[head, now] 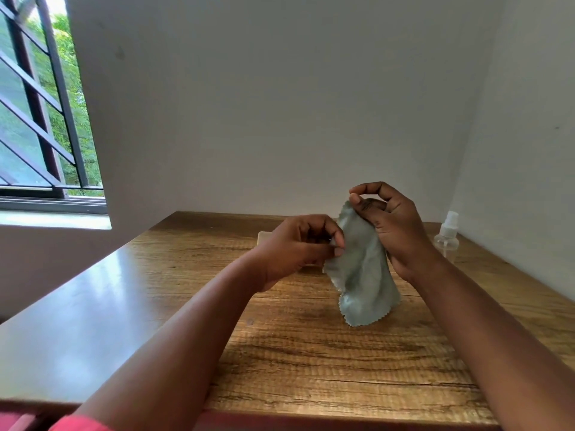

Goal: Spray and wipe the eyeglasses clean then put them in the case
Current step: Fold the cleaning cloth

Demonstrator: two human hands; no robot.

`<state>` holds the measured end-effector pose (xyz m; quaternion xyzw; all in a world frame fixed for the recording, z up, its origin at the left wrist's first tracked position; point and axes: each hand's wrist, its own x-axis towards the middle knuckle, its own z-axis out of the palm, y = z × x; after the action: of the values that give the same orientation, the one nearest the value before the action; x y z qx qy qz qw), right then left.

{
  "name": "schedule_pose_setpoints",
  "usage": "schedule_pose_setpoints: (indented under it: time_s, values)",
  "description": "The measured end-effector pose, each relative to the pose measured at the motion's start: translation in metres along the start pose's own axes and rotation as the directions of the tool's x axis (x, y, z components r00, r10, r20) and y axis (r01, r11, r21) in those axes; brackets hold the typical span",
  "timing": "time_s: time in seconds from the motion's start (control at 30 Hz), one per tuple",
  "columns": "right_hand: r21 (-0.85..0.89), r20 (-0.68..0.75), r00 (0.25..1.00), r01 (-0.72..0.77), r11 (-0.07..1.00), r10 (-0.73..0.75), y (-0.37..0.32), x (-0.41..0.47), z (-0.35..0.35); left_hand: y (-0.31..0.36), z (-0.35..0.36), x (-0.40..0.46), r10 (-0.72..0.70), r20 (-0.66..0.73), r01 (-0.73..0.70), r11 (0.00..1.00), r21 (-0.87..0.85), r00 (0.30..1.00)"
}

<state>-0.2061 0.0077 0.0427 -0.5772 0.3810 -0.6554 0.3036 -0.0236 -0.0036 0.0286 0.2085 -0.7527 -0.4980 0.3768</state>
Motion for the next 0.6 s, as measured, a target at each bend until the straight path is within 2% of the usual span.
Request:
schedule_pose_setpoints:
  time_s: [0.13,0.27,0.4,0.5,0.6]
  values:
    - [-0.055,-0.125,0.992,0.01,0.998,-0.017,0.004,0.004,-0.003,0.0,0.0,-0.001,-0.112,-0.045,0.115,0.992,0.048,0.993]
    - [-0.124,-0.166,0.981,0.076,0.989,-0.096,0.006,0.005,-0.006,-0.002,-0.009,0.0,-0.177,-0.108,0.184,0.981,0.057,0.978]
    - [-0.204,-0.079,0.98,0.164,0.965,-0.184,0.006,0.002,-0.002,-0.002,-0.015,0.0,-0.285,-0.1,0.281,0.958,-0.046,0.953]
    - [-0.232,0.01,0.981,0.189,0.954,-0.191,0.008,0.0,0.002,-0.001,-0.019,0.0,-0.345,-0.145,0.326,0.935,-0.137,0.927]
    - [-0.26,0.084,0.976,0.216,0.941,-0.201,0.011,-0.002,0.006,-0.001,-0.021,0.0,-0.36,-0.124,0.337,0.925,-0.177,0.924]
